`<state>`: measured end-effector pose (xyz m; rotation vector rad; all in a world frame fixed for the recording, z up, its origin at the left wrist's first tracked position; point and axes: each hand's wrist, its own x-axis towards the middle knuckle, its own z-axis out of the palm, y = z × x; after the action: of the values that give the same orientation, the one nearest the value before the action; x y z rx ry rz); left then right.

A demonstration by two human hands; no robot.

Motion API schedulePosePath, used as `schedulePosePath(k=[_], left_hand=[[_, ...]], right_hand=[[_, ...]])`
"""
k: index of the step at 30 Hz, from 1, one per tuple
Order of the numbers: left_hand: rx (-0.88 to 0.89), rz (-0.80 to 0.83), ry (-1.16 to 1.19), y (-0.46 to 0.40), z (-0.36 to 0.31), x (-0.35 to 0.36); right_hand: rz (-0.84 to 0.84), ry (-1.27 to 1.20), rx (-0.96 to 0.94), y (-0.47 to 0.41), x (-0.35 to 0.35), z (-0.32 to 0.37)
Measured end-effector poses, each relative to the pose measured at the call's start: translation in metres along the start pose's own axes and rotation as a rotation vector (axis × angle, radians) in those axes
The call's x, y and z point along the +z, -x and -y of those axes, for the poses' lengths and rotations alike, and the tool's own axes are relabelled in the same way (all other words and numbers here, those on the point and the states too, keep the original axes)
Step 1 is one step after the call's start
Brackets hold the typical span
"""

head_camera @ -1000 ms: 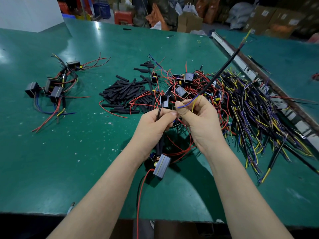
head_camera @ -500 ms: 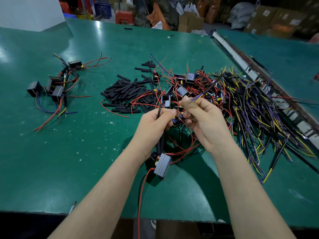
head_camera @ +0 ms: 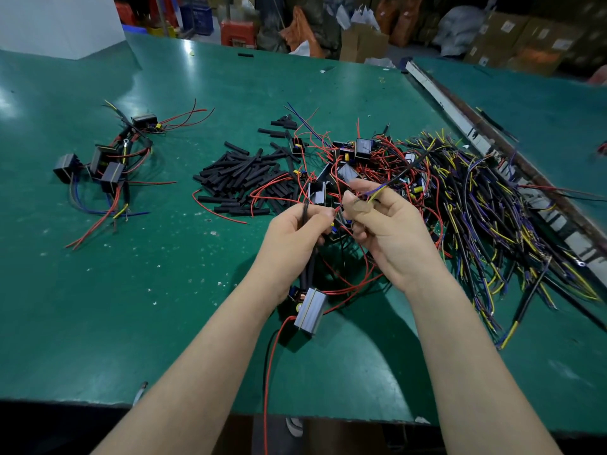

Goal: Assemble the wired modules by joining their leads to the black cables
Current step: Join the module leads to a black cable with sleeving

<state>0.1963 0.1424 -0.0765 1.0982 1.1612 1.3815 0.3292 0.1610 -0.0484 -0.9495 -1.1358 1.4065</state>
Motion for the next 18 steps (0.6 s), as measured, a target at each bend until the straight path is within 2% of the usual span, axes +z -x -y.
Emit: schedulePosePath(k=[6, 9, 14, 18], left_hand=[[0.141, -0.008, -0.103, 0.0008, 0.0013, -0.0006], [0.174, -0.023, -0.147, 0.0017, 0.0015, 0.0013], [0.099, -0.056, -0.108, -0.0005, -0.0008, 0.0036], [0.05, -0.019, -0.049, 0.0013, -0.0017, 0.0035]], right_hand=[[0.016, 0.017, -0.008, -0.001, -0.0026, -0.0015], [0.027, 0.154, 0.004, -0.0008, -0.0031, -0.0043], [0.092, 0.386, -0.081, 0.0002, -0.0022, -0.0057], [0.191, 0.469, -0.079, 0.0023, -0.0026, -0.0047]])
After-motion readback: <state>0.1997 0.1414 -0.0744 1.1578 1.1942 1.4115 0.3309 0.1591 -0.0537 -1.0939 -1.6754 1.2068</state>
